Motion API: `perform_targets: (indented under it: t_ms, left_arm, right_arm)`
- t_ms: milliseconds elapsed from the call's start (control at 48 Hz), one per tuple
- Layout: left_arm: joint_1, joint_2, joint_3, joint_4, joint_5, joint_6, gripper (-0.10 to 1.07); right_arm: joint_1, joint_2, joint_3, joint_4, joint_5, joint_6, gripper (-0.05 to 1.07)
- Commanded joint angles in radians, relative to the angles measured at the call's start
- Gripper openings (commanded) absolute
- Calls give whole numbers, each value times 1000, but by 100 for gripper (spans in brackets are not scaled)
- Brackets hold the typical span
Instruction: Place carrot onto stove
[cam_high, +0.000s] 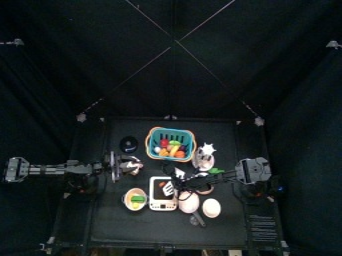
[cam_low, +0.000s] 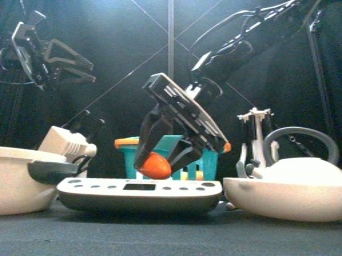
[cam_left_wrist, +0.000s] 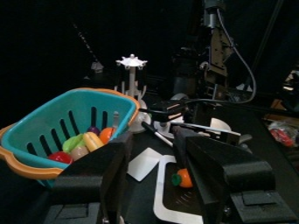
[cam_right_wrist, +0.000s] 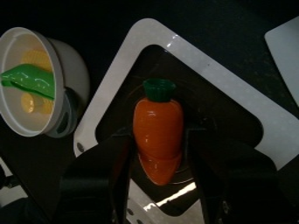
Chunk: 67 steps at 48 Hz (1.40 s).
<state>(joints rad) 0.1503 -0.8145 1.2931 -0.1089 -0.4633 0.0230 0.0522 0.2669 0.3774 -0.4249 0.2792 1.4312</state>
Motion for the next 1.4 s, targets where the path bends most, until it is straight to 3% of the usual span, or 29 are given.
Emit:
perform_targets:
  t_ms: [0, 104, 271, 625, 812, 938, 1125, 1375]
  left_arm:
    - [0, 2, -12, 0, -3, -2, 82]
    - [0, 2, -12, 0, -3, 0, 82]
    - [0, 2, -14, 0, -3, 0, 82]
    - [0, 3, -12, 0, -2, 0, 82]
    - [0, 3, -12, 0, 2, 0, 82]
    - [2, 2, -12, 0, 2, 0, 82]
    - [2, 3, -12, 0, 3, 0, 82]
    - [2, 3, -11, 0, 3, 0, 82]
  right_arm:
    - [-2, -40, -14, -5, 5, 0, 78]
    - [-3, -44, -15, -17, 5, -2, 81]
    - [-2, -44, -21, -23, 14, -3, 96]
    - [-5, -91, -75, -92, 160, -9, 96]
    - [-3, -117, -103, -164, 101, -9, 94]
    - [-2, -81, -126, -186, 26, -9, 83]
    - [-6, -26, -130, -135, 28, -9, 47]
    - [-12, 38, -184, -129, 84, -9, 45]
